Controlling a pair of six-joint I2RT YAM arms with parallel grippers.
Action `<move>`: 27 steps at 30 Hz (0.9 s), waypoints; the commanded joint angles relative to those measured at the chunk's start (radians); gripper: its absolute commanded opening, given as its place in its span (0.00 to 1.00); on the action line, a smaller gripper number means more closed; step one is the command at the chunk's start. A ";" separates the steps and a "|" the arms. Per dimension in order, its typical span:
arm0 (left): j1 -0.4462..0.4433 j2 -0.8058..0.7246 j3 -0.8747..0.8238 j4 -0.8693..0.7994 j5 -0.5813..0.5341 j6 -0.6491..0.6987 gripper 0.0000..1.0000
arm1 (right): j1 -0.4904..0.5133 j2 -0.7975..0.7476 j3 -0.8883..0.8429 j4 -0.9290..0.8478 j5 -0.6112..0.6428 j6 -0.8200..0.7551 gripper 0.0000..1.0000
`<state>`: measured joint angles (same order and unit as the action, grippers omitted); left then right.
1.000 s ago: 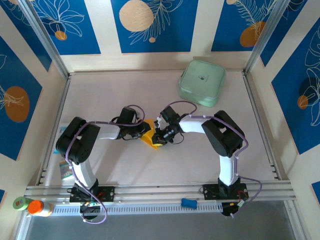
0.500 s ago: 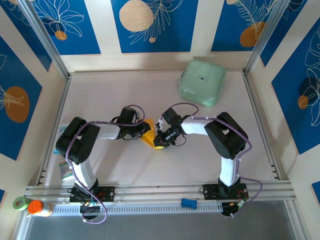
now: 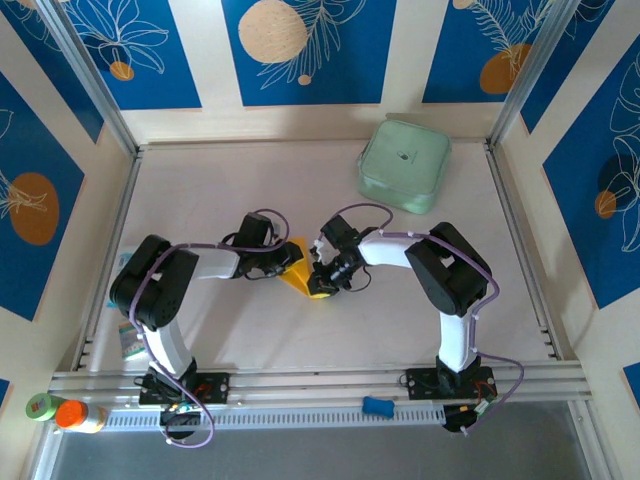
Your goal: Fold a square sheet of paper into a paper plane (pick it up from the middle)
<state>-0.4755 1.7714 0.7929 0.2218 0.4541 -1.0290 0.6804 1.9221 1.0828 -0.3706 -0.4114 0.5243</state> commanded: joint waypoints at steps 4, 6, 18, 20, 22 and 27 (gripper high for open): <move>0.002 -0.046 0.026 -0.103 0.001 0.106 0.30 | -0.015 0.005 0.052 -0.197 0.026 -0.196 0.08; 0.002 -0.024 0.034 -0.103 0.010 0.118 0.30 | -0.018 0.003 0.051 -0.201 0.015 -0.214 0.08; 0.002 0.058 0.080 -0.097 0.009 0.104 0.26 | -0.018 0.021 0.024 -0.167 0.013 -0.204 0.08; 0.002 0.062 0.081 -0.111 -0.002 0.095 0.26 | -0.016 0.021 0.022 -0.164 0.018 -0.203 0.08; 0.000 0.069 0.091 -0.148 -0.019 0.087 0.26 | -0.013 0.020 0.018 -0.163 0.024 -0.199 0.08; 0.000 0.084 0.094 -0.196 -0.042 0.078 0.25 | -0.013 -0.036 0.001 -0.128 0.032 -0.152 0.08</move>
<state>-0.4763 1.8229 0.8810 0.0959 0.4530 -0.9386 0.6674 1.9224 1.1099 -0.5076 -0.3908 0.3454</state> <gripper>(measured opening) 0.253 0.081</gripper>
